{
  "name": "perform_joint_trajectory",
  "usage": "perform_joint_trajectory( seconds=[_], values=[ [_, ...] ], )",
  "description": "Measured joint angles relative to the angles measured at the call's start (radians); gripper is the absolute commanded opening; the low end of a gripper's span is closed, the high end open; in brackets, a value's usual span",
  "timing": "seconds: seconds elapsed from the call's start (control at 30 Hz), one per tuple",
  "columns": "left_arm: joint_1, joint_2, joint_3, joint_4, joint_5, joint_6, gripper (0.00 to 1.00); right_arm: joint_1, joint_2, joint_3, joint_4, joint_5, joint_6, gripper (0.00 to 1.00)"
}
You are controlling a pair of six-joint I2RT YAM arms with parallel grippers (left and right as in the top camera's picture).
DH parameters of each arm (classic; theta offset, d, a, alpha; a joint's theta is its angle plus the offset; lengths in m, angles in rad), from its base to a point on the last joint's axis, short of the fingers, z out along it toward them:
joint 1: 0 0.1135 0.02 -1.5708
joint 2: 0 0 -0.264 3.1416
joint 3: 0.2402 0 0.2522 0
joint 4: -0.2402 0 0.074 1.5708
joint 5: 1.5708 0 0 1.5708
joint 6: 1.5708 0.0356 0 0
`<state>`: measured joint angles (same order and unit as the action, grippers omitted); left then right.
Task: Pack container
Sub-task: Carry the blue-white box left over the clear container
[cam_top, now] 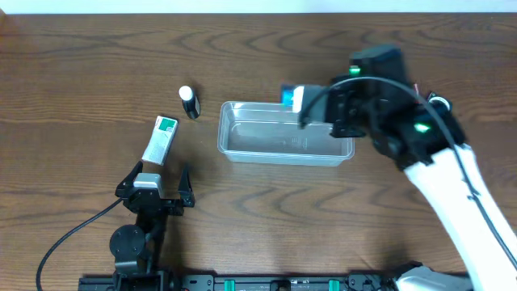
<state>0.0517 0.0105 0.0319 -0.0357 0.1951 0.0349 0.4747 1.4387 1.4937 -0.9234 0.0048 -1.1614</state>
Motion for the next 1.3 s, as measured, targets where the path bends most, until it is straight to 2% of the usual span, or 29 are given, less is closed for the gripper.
perform_joint_trajectory(
  seconds=[0.1, 0.27, 0.5, 0.7, 1.0, 1.3],
  values=[
    [0.000, 0.000, 0.000, 0.000, 0.000, 0.000, 0.98, 0.035, 0.073, -0.001, -0.007, 0.056, -0.051, 0.01],
    [0.000, 0.000, 0.000, 0.000, 0.000, 0.000, 0.98, 0.059, 0.167, -0.004, -0.005, 0.105, -0.046, 0.01],
    [0.000, 0.000, 0.000, 0.000, 0.000, 0.000, 0.98, 0.059, 0.197, -0.010, 0.052, 0.101, 0.142, 0.01],
    [0.000, 0.000, 0.000, 0.000, 0.000, 0.000, 0.98, 0.059, 0.197, -0.017, 0.052, 0.054, 0.223, 0.01],
    [0.000, 0.000, 0.000, 0.000, 0.000, 0.000, 0.98, 0.059, 0.197, -0.115, 0.080, 0.039, 0.222, 0.01],
    [0.000, 0.000, 0.000, 0.000, 0.000, 0.000, 0.98, 0.059, 0.197, -0.260, 0.268, 0.036, 0.163, 0.01]
  ],
)
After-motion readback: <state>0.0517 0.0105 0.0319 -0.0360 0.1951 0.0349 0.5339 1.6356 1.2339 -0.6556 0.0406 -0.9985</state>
